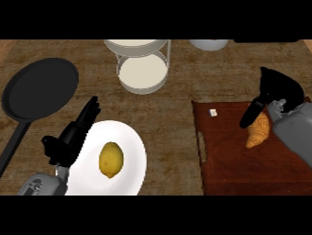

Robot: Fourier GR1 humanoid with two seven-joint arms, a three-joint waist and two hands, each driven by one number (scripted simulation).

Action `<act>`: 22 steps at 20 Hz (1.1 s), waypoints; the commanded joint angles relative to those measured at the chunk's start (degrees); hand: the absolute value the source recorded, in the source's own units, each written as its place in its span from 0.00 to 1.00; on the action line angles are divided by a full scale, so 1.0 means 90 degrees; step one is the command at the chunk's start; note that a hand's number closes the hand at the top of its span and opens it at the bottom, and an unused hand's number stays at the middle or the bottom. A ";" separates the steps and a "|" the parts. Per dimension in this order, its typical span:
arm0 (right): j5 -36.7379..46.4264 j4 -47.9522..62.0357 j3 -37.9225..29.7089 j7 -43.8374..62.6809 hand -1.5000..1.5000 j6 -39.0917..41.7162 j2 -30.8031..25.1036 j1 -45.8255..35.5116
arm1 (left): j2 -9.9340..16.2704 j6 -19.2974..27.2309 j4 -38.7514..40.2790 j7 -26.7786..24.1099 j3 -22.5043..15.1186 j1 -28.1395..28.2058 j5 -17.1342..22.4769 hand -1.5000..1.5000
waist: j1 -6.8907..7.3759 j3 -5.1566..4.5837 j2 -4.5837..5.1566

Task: Pick the croissant from the tray and place it in the tiered basket

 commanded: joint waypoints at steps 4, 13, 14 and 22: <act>0.0258 0.0281 -0.0166 0.1190 0.00 -0.0205 0.0474 0.0397 | -0.0178 0.0061 -0.0135 0.0078 -0.0001 -0.0111 -0.0108 0.50 | 0.0051 0.0009 0.0025; 0.0815 0.0181 -0.0457 0.1085 0.00 -0.0320 0.0576 0.1155 | 0.0155 -0.0351 -0.0204 0.0240 0.0360 -0.0001 0.0092 0.50 | 0.0027 0.0007 0.0011; 0.0710 0.0425 -0.0667 0.1198 0.00 -0.0032 0.0711 0.0678 | -0.0137 -0.0182 -0.0035 0.0216 0.0205 -0.0204 -0.0076 0.50 | 0.0057 0.0006 0.0031; 0.1154 0.0104 -0.0898 0.0665 0.00 -0.0280 0.0764 0.1804 | -0.0093 -0.0479 0.0023 -0.0135 0.0252 0.0223 -0.0202 0.50 | 0.0053 0.0009 0.0024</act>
